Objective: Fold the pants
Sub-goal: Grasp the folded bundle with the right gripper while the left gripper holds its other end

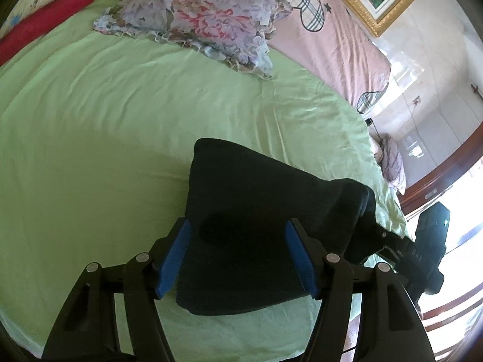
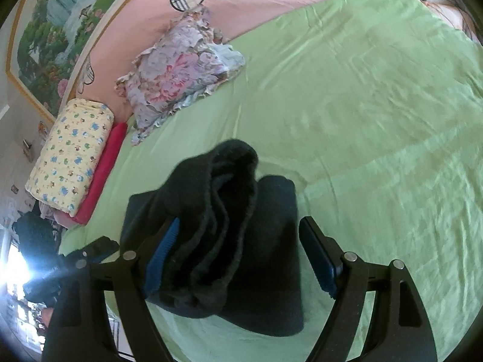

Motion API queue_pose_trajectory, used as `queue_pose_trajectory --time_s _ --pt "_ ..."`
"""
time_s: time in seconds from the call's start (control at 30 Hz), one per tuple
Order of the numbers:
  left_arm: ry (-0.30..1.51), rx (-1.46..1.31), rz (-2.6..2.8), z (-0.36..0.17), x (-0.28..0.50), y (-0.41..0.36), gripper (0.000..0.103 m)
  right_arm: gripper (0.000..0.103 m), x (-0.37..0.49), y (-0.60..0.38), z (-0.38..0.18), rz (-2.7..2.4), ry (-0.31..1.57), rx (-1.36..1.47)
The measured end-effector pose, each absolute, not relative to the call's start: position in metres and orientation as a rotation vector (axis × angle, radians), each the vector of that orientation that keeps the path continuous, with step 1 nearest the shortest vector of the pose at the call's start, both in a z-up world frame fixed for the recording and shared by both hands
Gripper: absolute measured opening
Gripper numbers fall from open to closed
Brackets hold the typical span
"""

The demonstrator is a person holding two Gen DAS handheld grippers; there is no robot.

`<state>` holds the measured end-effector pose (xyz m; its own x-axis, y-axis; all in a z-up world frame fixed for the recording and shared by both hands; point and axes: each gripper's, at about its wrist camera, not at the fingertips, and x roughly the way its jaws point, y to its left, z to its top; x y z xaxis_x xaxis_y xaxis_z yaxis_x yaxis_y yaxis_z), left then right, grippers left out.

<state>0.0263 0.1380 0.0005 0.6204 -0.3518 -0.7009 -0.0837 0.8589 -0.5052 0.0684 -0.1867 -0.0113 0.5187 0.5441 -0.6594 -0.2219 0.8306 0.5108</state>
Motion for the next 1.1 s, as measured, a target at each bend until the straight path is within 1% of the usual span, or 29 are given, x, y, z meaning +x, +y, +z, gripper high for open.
queue_pose_trajectory --time_s 0.17,0.37,0.7,0.8,0.83,0.9,0.93,0.97,1.03,1.1 --pt "0.927 -0.530 -0.160 -0.010 0.032 0.137 0.068 0.080 0.060 -0.198 -0.025 0.442 0.929 0.392" --pt "0.955 -0.549 -0.162 -0.026 0.042 0.139 0.074 0.080 0.053 -0.212 -0.040 0.466 0.930 0.453" --pt "1.010 -0.540 -0.156 -0.055 0.066 0.131 0.076 0.076 0.060 -0.210 -0.046 0.533 0.926 0.484" --pt "1.006 -0.517 -0.151 -0.057 0.069 0.128 0.072 0.075 0.060 -0.209 -0.047 0.555 0.922 0.490" --pt "1.005 -0.504 -0.152 -0.056 0.070 0.126 0.063 0.075 0.060 -0.209 -0.048 0.562 0.919 0.492" --pt "1.010 -0.468 -0.146 -0.054 0.071 0.119 0.059 0.073 0.059 -0.208 -0.048 0.574 0.913 0.495" --pt "1.005 -0.444 -0.139 -0.052 0.070 0.115 0.054 0.072 0.060 -0.207 -0.049 0.580 0.911 0.497" --pt "1.001 -0.424 -0.135 -0.050 0.069 0.113 0.051 0.071 0.060 -0.207 -0.049 0.588 0.910 0.501" --pt "0.994 -0.373 -0.117 -0.046 0.066 0.106 0.047 0.064 0.060 -0.206 -0.050 0.610 0.911 0.515" --pt "0.989 -0.340 -0.098 -0.041 0.064 0.102 0.045 0.061 0.061 -0.206 -0.050 0.619 0.911 0.525"
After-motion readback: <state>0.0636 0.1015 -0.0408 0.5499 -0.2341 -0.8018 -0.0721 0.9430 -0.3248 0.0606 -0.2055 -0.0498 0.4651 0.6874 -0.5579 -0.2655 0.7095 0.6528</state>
